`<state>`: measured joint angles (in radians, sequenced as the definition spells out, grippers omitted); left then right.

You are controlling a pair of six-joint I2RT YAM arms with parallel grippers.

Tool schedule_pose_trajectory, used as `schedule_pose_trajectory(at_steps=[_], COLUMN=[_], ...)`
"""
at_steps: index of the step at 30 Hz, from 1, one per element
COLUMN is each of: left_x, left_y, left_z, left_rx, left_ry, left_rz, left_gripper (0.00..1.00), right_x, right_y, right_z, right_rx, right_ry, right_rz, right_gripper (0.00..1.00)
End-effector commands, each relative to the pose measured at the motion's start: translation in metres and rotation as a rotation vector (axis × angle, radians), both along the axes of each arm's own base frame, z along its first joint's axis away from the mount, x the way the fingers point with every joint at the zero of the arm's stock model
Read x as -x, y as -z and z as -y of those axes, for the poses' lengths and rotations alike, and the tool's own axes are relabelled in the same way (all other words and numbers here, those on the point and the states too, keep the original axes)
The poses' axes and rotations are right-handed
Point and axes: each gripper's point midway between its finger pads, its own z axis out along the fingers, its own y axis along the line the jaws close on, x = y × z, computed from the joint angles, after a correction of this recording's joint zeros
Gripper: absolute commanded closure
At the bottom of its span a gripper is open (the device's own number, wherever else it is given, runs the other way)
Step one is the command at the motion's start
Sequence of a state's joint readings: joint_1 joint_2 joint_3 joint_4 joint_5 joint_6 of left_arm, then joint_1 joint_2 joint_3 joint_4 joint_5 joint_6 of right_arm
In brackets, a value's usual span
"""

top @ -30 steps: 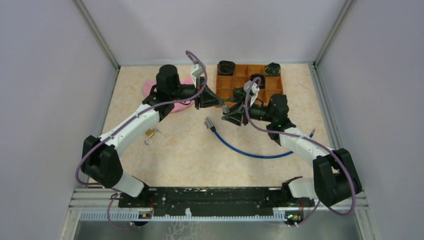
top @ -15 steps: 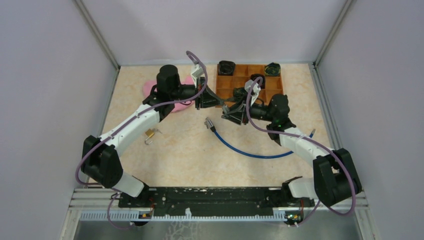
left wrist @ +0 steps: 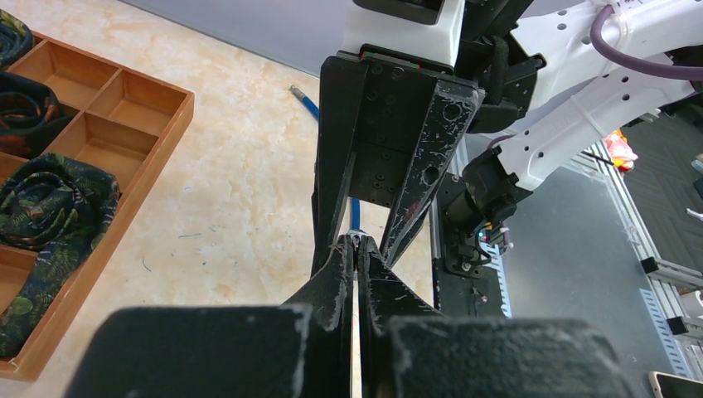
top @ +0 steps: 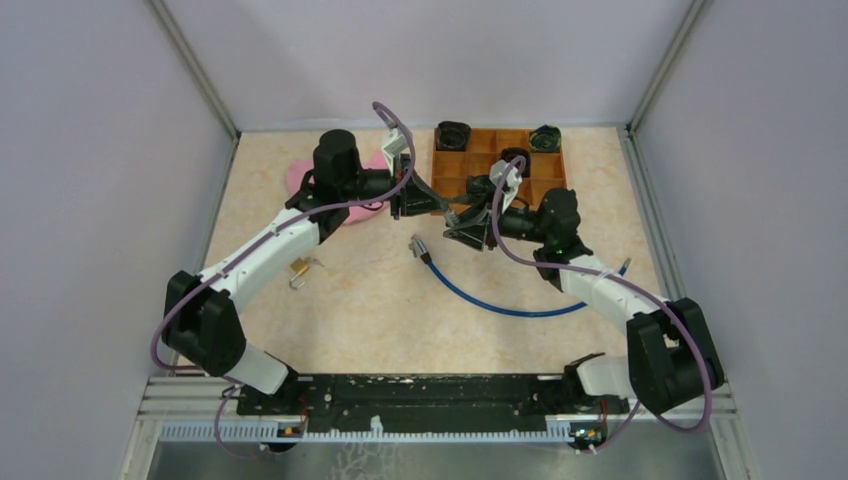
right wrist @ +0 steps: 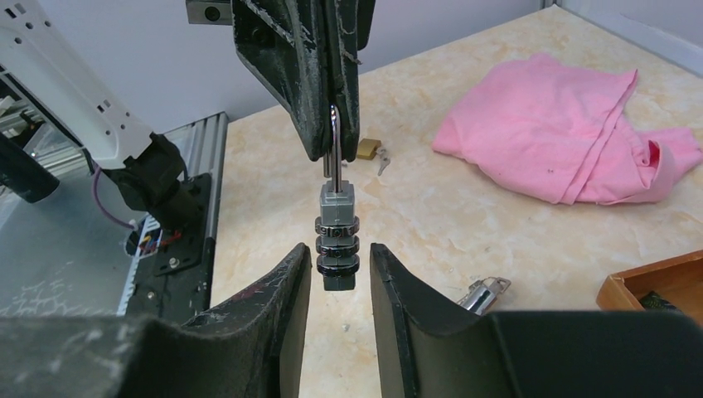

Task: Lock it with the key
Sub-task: Lock the lock.

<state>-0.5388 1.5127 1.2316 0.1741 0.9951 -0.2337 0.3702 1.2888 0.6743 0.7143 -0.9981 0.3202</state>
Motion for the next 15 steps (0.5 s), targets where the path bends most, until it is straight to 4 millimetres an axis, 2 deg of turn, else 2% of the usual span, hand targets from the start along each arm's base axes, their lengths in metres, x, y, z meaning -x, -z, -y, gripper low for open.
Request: schedule_pose_trajectory(at_steps=[1,15], left_x=[0.0064,0.0077], left_y=[-0.0144,-0.0154], left_z=[-0.0010,-0.0014], left_rx=[0.023,0.029], left_ry=[0.008,0.008], left_rz=[0.043,0.038], left_gripper=[1.00,1.00], right_x=[0.0085,0.0100], right_y=[-0.0222,-0.0149], right_z=[0.0022,0.0033], right_rx=[-0.028,-0.012], right_ry=[-0.022,-0.027], right_rz=[0.119,0.128], right_gripper=[0.68,0.74])
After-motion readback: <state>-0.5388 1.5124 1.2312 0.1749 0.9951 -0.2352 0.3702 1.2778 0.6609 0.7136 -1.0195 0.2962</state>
